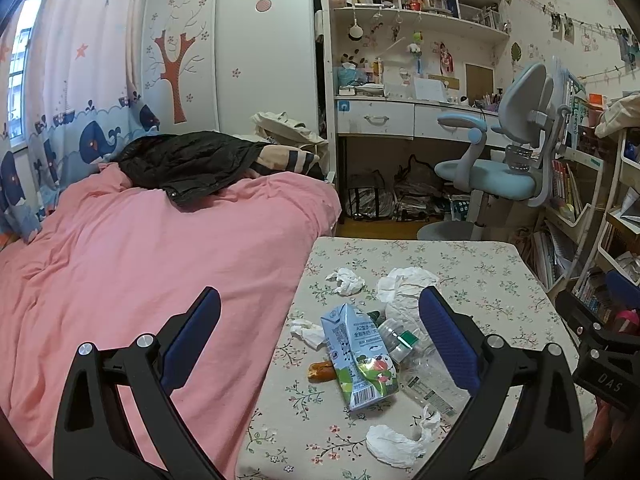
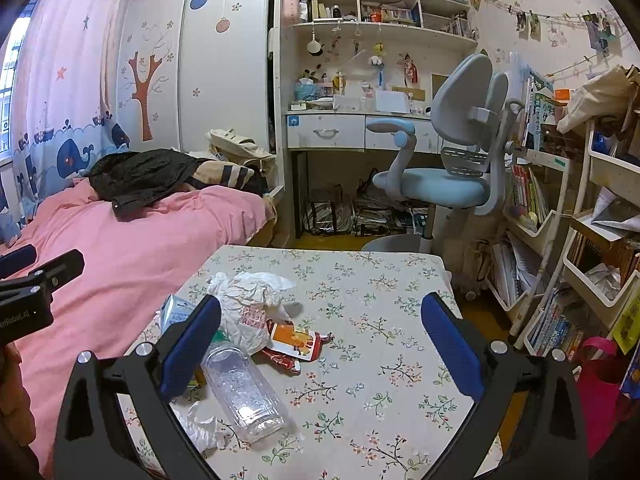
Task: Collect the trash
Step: 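Move the right tool toward the clear plastic bottle on the table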
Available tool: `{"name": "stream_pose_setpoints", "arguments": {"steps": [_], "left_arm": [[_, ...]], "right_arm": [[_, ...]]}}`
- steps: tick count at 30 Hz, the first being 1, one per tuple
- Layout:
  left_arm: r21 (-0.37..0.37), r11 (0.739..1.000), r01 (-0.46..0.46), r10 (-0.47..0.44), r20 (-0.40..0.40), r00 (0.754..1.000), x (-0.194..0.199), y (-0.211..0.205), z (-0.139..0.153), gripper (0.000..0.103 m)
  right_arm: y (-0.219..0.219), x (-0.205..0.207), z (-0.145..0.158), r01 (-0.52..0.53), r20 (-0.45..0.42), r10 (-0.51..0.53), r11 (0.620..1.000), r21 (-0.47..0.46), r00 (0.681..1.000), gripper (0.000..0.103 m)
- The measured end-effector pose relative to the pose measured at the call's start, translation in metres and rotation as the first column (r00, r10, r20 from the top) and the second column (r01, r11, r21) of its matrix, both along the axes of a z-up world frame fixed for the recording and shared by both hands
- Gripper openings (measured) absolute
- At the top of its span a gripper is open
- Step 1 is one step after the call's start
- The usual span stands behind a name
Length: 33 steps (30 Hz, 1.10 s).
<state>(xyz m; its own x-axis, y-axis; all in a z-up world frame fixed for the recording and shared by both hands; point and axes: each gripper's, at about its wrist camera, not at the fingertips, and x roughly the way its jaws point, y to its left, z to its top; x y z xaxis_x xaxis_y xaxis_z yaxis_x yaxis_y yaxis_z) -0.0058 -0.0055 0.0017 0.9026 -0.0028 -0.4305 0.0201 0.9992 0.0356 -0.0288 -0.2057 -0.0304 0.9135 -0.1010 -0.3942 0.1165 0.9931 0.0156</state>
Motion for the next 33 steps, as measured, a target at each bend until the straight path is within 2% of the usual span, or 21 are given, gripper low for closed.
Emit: {"name": "stream_pose_setpoints", "arguments": {"steps": [33], "left_arm": [[0.0, 1.0, 0.0, 0.0, -0.003, 1.0, 0.0006, 0.0011, 0.0002, 0.096]], "right_arm": [[0.002, 0.0042, -0.0022, -0.083, -0.041, 0.084, 0.996, 0.014, 0.996, 0.097]]}}
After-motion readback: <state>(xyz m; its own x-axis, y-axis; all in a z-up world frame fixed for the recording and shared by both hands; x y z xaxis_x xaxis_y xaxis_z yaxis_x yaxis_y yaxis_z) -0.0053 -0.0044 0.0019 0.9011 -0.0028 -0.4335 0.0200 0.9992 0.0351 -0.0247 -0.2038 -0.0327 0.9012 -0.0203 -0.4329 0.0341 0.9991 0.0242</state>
